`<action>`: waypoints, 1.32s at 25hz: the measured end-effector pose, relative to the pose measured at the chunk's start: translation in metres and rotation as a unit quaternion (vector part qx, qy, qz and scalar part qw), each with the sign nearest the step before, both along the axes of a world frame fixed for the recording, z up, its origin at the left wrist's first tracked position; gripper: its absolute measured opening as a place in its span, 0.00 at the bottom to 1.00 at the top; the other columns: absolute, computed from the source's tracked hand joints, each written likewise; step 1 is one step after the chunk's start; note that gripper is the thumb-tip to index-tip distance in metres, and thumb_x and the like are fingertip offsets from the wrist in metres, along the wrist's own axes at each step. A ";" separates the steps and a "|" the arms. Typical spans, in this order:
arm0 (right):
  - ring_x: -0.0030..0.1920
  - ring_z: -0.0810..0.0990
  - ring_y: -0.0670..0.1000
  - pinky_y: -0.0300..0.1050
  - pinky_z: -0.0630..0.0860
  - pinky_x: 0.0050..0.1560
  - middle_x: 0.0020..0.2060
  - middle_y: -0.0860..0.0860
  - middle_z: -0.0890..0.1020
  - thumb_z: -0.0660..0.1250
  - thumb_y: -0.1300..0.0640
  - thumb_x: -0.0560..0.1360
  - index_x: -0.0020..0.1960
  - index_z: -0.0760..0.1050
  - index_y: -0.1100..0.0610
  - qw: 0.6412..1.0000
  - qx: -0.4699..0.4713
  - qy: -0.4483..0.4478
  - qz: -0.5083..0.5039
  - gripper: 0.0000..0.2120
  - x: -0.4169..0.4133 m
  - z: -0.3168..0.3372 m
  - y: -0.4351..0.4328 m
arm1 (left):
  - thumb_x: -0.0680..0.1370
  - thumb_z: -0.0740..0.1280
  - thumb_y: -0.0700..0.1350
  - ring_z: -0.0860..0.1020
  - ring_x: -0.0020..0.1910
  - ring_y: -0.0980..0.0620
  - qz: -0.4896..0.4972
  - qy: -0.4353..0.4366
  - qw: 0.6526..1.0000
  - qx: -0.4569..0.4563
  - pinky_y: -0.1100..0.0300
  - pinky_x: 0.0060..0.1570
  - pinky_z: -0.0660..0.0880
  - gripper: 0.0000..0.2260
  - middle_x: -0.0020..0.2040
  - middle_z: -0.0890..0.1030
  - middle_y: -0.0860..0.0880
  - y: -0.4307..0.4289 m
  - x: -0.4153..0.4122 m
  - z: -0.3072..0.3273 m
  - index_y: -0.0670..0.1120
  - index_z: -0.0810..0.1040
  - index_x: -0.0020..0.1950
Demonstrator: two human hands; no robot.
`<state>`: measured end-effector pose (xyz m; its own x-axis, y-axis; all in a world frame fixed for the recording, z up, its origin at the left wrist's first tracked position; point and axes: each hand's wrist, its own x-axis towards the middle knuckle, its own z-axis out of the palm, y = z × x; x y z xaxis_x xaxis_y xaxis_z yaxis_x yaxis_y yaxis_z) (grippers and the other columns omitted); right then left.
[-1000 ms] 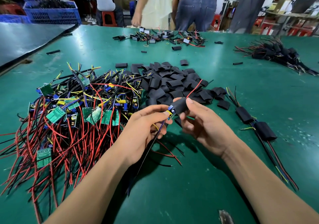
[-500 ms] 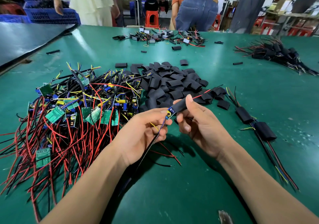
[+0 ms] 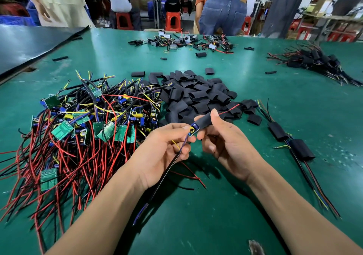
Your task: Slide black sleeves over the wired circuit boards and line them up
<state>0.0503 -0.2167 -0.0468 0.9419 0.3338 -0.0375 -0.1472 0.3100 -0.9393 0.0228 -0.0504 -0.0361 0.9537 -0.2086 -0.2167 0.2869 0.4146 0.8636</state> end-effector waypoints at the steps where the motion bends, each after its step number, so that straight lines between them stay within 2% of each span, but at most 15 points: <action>1: 0.25 0.67 0.45 0.36 0.62 0.28 0.35 0.53 0.80 0.65 0.40 0.74 0.49 0.83 0.55 1.000 0.008 0.004 0.003 0.19 0.000 0.000 0.000 | 0.79 0.64 0.39 0.70 0.27 0.54 0.002 0.000 1.000 -0.002 0.64 0.28 0.70 0.02 0.36 0.78 0.47 0.000 0.000 0.000 0.43 0.75 0.48; 5: 0.24 0.68 0.45 0.34 0.65 0.26 0.35 0.52 0.81 0.65 0.40 0.75 0.47 0.83 0.55 0.999 0.031 0.015 0.023 0.19 -0.002 0.002 0.002 | 0.79 0.65 0.41 0.70 0.28 0.53 -0.009 0.003 1.000 -0.023 0.64 0.31 0.69 0.02 0.40 0.77 0.45 0.002 0.000 0.000 0.43 0.76 0.48; 8: 0.25 0.69 0.45 0.34 0.68 0.27 0.35 0.53 0.82 0.66 0.41 0.75 0.50 0.81 0.57 0.999 0.038 0.013 0.026 0.20 -0.002 0.002 0.001 | 0.79 0.65 0.41 0.72 0.28 0.52 0.008 -0.023 0.999 0.022 0.62 0.31 0.69 0.02 0.45 0.80 0.42 0.000 0.000 -0.002 0.44 0.77 0.48; 10: 0.25 0.69 0.45 0.35 0.68 0.28 0.35 0.53 0.82 0.66 0.41 0.75 0.50 0.81 0.58 0.999 0.032 0.014 0.020 0.20 -0.001 0.002 -0.001 | 0.80 0.65 0.41 0.73 0.28 0.51 0.023 -0.050 0.997 0.062 0.61 0.30 0.69 0.02 0.44 0.82 0.42 -0.003 0.000 -0.005 0.43 0.77 0.49; 15: 0.27 0.69 0.47 0.35 0.68 0.30 0.34 0.53 0.80 0.65 0.45 0.75 0.52 0.81 0.59 0.999 0.029 0.026 0.030 0.18 -0.001 0.001 -0.004 | 0.80 0.66 0.40 0.73 0.28 0.51 0.041 -0.057 0.993 0.094 0.62 0.30 0.69 0.03 0.43 0.84 0.41 -0.002 0.000 -0.006 0.42 0.78 0.49; 20: 0.28 0.67 0.46 0.35 0.66 0.29 0.34 0.53 0.78 0.63 0.49 0.76 0.58 0.78 0.63 0.997 0.038 0.056 0.042 0.20 -0.001 0.002 -0.003 | 0.79 0.66 0.36 0.72 0.27 0.51 0.075 -0.080 0.989 0.103 0.63 0.28 0.68 0.03 0.40 0.82 0.41 -0.002 0.000 -0.005 0.40 0.79 0.49; 26: 0.27 0.68 0.47 0.37 0.68 0.29 0.34 0.54 0.79 0.64 0.50 0.77 0.60 0.79 0.62 0.991 0.079 0.080 0.072 0.19 0.000 0.001 -0.010 | 0.79 0.67 0.36 0.71 0.26 0.51 0.096 -0.098 0.983 0.122 0.62 0.28 0.67 0.02 0.36 0.82 0.44 -0.005 -0.001 -0.005 0.39 0.79 0.46; 29: 0.26 0.67 0.46 0.37 0.68 0.28 0.31 0.54 0.77 0.62 0.47 0.77 0.60 0.79 0.62 0.992 0.066 0.090 0.064 0.21 0.002 0.001 -0.007 | 0.77 0.69 0.35 0.71 0.27 0.50 0.098 -0.099 0.983 0.119 0.62 0.29 0.68 0.01 0.37 0.82 0.43 -0.006 -0.002 -0.005 0.39 0.79 0.47; 33: 0.24 0.61 0.46 0.37 0.63 0.27 0.26 0.52 0.71 0.56 0.41 0.81 0.58 0.78 0.59 0.996 0.026 0.081 0.025 0.24 0.004 0.000 -0.002 | 0.76 0.69 0.33 0.75 0.28 0.51 0.104 -0.103 0.984 0.106 0.63 0.30 0.70 0.05 0.39 0.81 0.42 -0.008 -0.002 -0.006 0.38 0.79 0.51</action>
